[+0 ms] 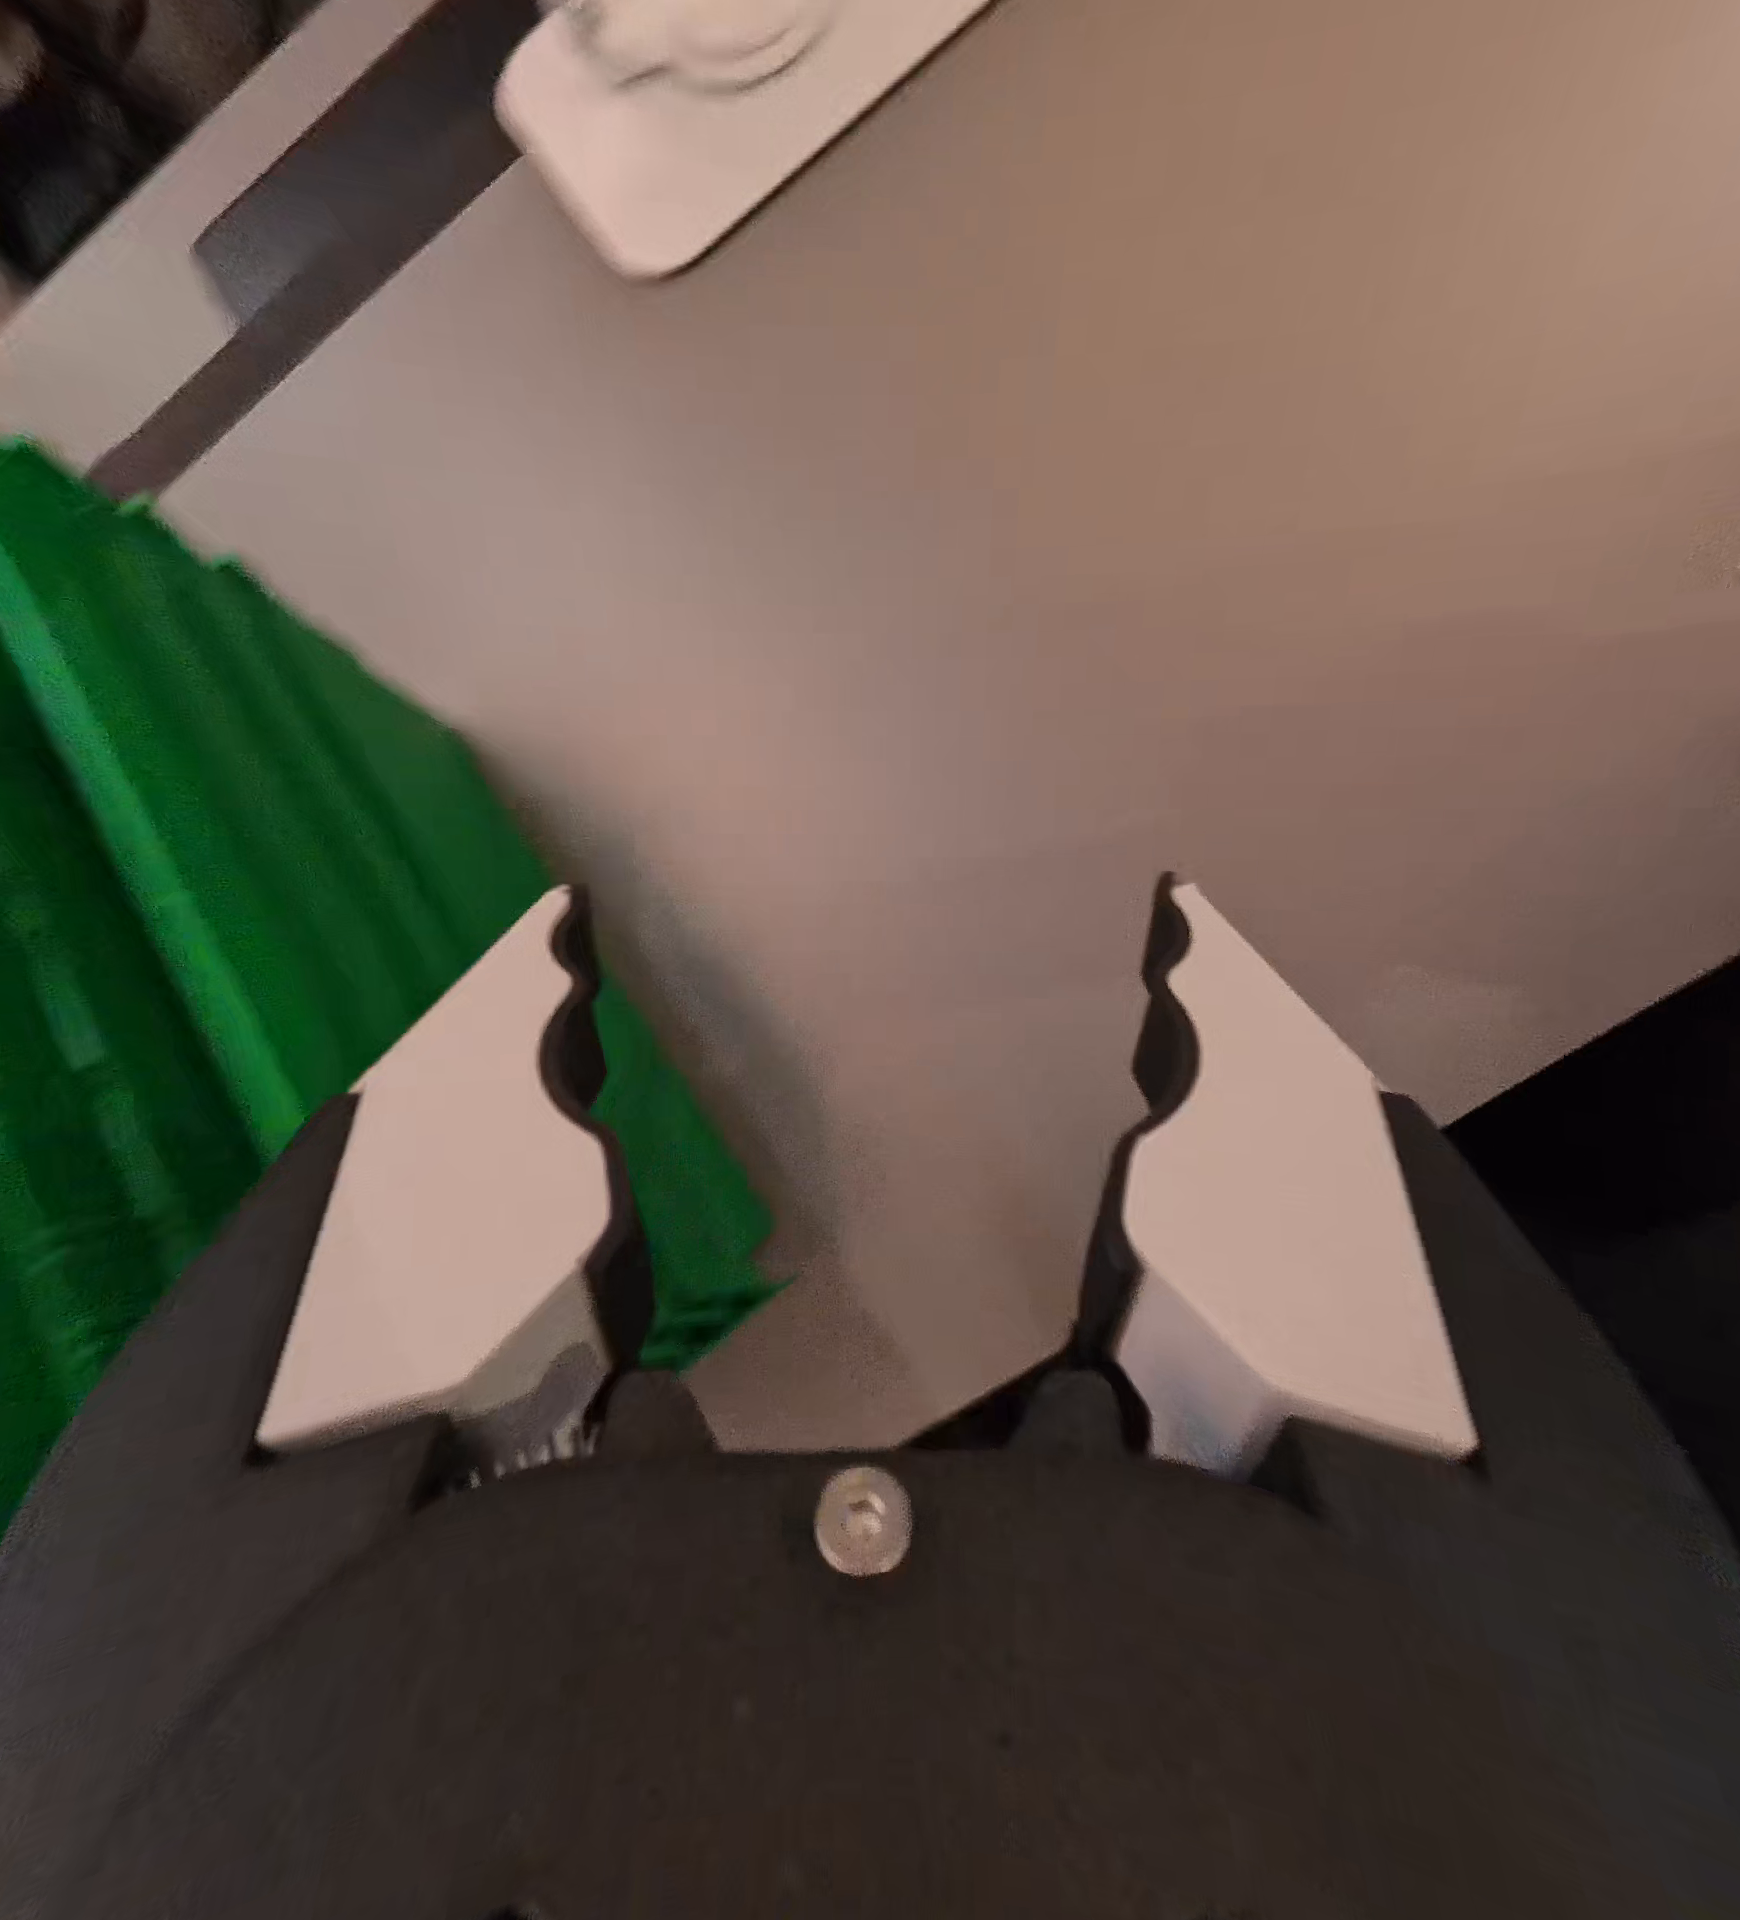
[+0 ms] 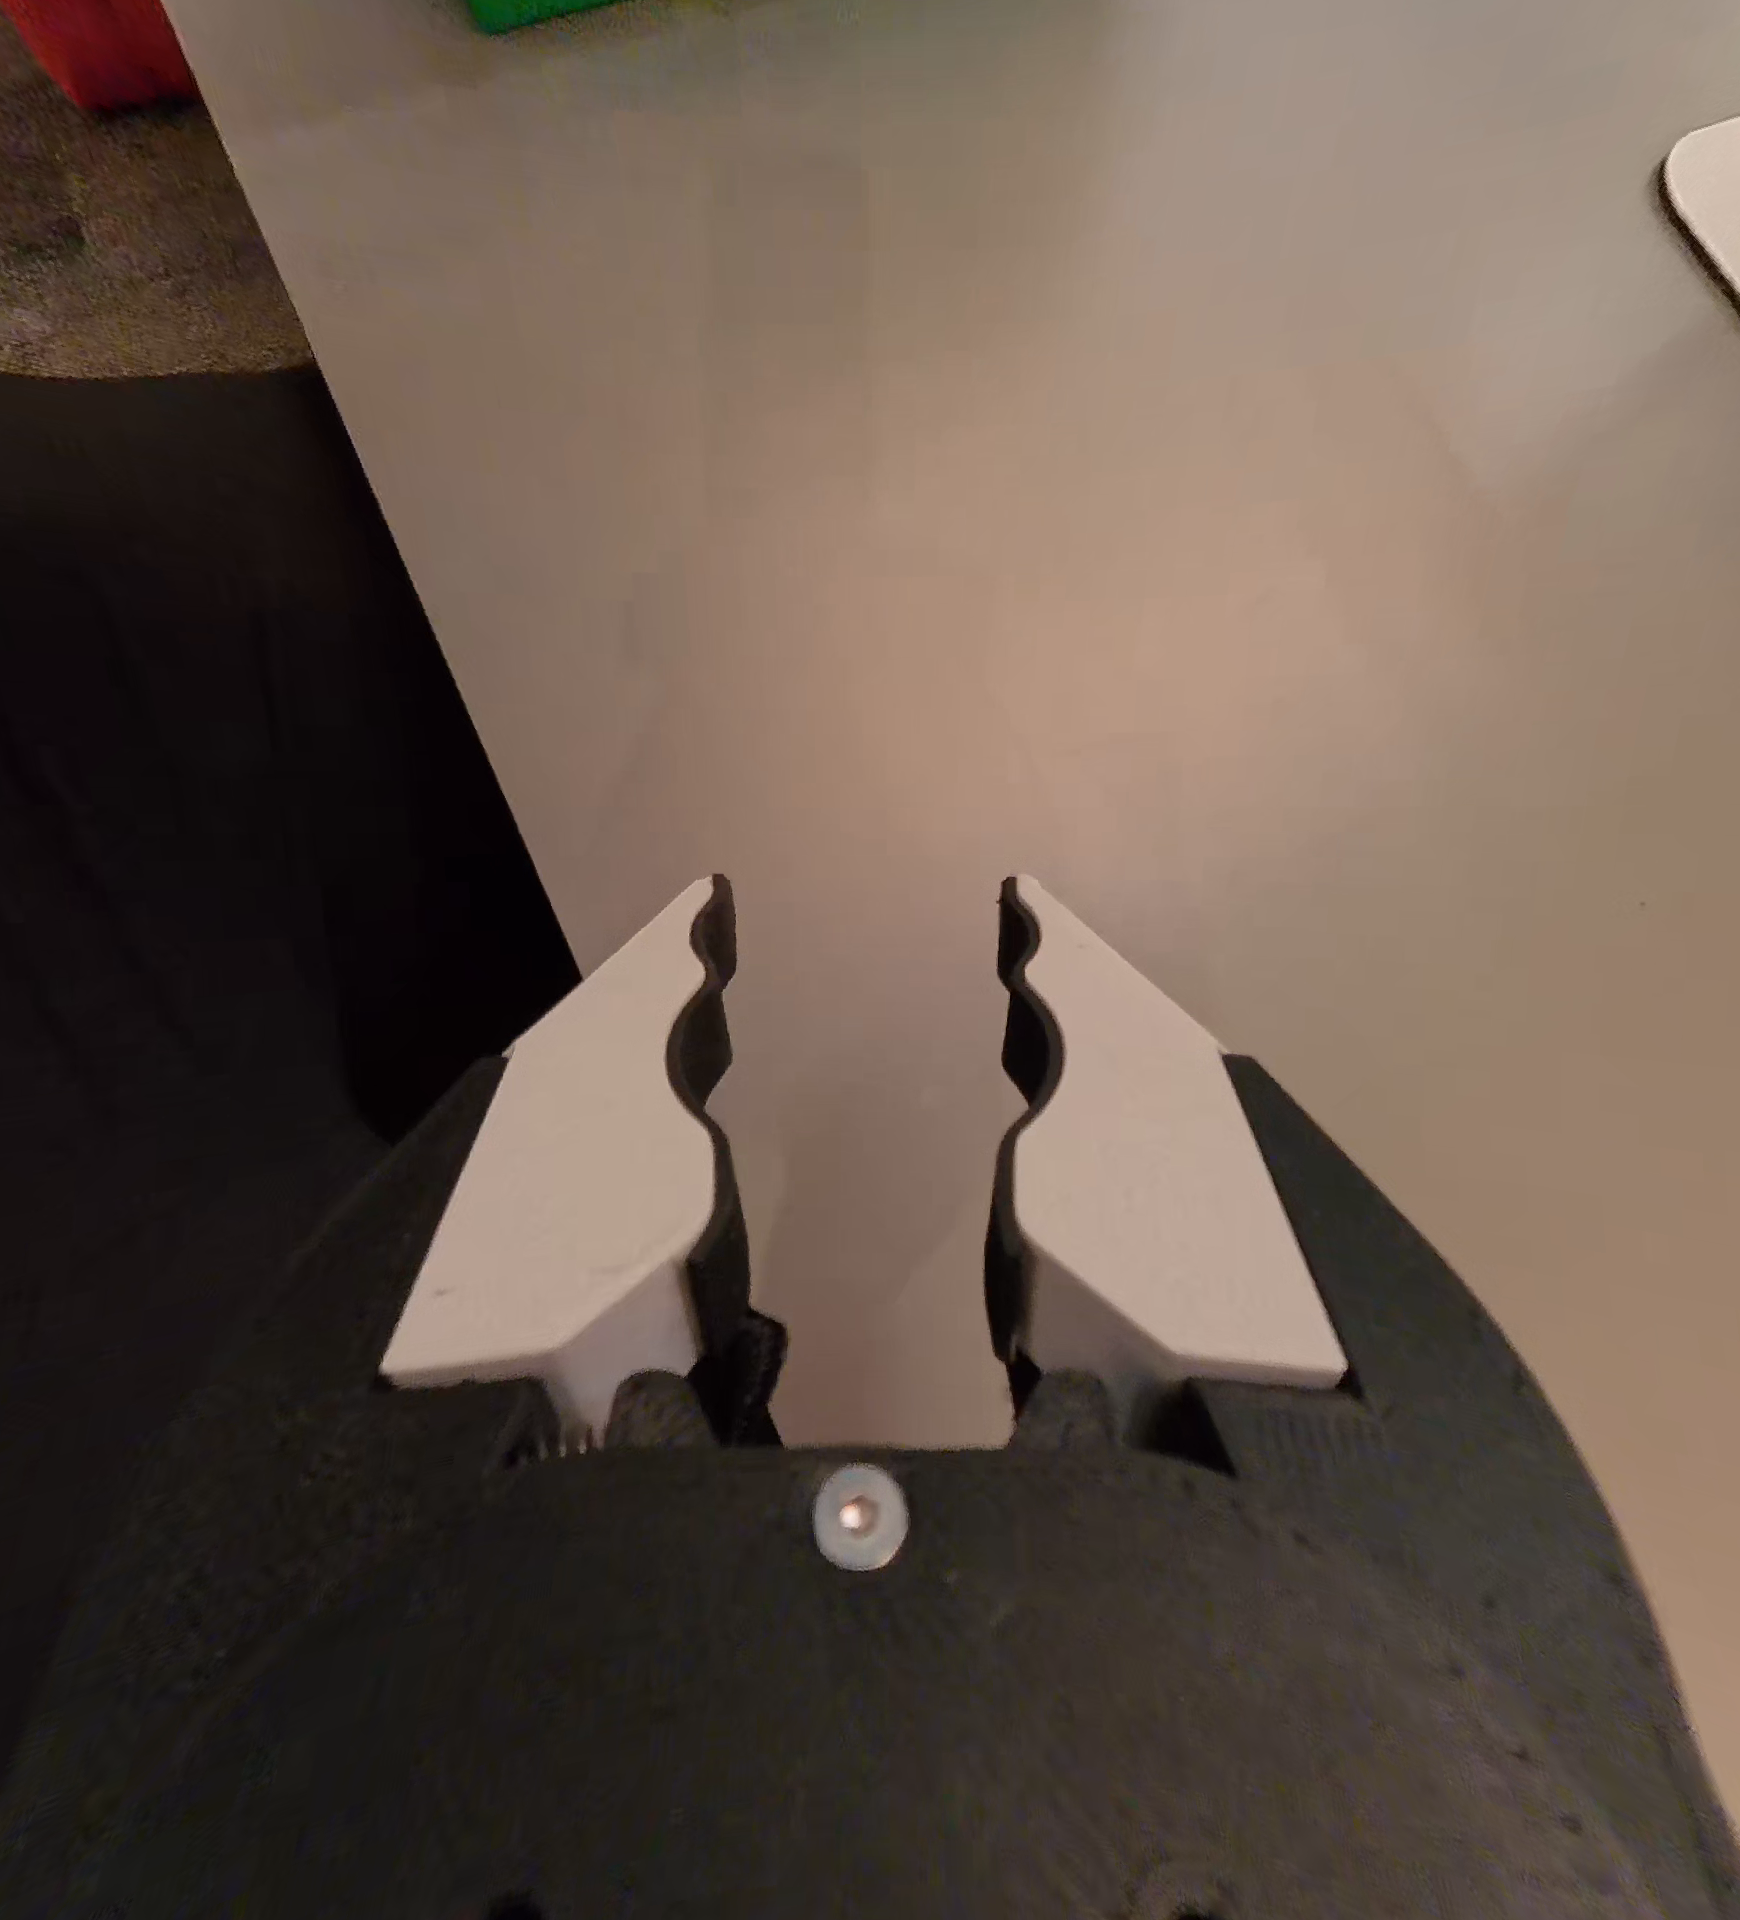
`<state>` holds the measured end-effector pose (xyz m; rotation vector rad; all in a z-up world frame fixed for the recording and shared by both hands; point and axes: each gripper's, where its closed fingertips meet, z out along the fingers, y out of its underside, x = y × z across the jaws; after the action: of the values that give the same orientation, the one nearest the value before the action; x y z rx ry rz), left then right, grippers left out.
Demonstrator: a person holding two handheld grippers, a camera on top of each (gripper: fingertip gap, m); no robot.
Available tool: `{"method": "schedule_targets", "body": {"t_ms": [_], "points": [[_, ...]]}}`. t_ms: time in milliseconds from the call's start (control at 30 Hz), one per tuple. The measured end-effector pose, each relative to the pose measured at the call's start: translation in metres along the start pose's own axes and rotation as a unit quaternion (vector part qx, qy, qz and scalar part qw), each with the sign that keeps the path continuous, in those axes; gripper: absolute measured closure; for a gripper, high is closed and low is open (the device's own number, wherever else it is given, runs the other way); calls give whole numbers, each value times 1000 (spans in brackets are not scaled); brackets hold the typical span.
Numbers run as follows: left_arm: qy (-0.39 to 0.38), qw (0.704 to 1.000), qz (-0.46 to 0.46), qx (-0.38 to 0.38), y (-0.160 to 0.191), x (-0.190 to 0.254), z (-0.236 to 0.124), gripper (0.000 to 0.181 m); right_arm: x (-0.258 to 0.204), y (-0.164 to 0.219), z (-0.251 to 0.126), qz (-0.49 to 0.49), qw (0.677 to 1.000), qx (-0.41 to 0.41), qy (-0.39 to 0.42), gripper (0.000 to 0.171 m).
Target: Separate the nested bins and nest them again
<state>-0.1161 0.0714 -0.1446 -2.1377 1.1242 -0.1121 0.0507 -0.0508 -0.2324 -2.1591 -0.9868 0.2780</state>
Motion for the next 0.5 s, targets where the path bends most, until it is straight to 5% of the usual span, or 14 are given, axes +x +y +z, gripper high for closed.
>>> {"method": "schedule_targets", "body": {"t_ms": [33,167,300,500], "points": [[-14,1000,-18,-9,-3,-23,-10,73,-1,0,0,-2,1000,-1,-3,122],[-55,993,-98,-28,-11,-114,-32,53,-6,-1,-2,-10,1000,2,-12,123],[-16,975,-201,-90,9,-162,-10,32,-11,-1,-4,-19,1000,2,-19,124],[12,954,-249,-165,39,-171,19,47,-15,2,-6,-20,999,0,-29,125]]}}
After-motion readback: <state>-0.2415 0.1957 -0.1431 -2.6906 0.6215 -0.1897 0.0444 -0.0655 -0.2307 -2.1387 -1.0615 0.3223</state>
